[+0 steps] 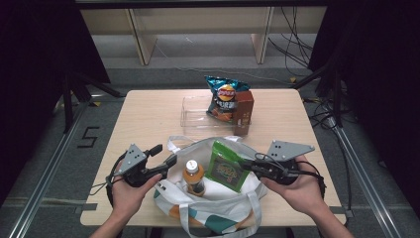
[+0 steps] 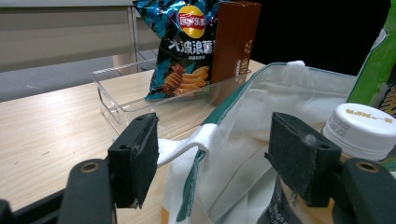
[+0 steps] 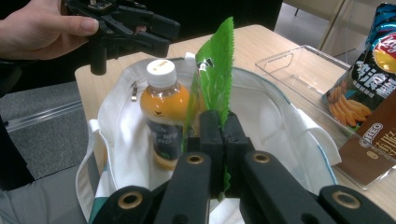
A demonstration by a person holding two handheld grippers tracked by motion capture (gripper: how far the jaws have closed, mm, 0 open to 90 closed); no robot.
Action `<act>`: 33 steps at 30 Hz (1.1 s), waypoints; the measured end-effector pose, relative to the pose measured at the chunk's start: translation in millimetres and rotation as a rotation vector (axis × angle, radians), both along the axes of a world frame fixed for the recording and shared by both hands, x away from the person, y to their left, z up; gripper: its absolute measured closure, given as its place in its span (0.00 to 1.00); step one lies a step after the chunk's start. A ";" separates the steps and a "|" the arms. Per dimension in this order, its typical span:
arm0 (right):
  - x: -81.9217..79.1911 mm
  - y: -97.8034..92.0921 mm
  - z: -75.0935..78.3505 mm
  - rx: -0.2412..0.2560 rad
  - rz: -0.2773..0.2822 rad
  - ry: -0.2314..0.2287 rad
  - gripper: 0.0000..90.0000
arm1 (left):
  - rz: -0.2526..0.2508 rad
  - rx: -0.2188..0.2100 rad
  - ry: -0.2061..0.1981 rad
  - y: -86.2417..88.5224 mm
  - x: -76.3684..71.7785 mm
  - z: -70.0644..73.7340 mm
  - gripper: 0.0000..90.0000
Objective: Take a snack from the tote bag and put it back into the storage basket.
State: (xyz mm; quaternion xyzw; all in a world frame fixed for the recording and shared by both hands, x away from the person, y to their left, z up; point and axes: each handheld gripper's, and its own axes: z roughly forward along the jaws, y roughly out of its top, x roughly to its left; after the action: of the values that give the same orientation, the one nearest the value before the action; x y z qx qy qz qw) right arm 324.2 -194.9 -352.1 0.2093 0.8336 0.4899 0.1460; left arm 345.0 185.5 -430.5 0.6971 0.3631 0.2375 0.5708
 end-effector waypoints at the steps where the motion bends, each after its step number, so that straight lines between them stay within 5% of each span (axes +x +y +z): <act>1: -0.3 0.2 0.5 0.005 -0.001 0.004 1.00 | 0.001 -0.001 0.000 0.0 0.0 0.0 0.36; 33: 2.1 1.3 7.7 0.031 -0.011 -0.012 1.00 | 0.004 -0.004 0.002 0.4 0.1 0.4 0.37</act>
State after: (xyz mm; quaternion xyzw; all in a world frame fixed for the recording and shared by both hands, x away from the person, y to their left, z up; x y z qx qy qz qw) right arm 326.3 -193.7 -344.4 0.2130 0.8238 0.5032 0.1505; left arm 345.2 185.9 -430.1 0.6953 0.3655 0.2372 0.5715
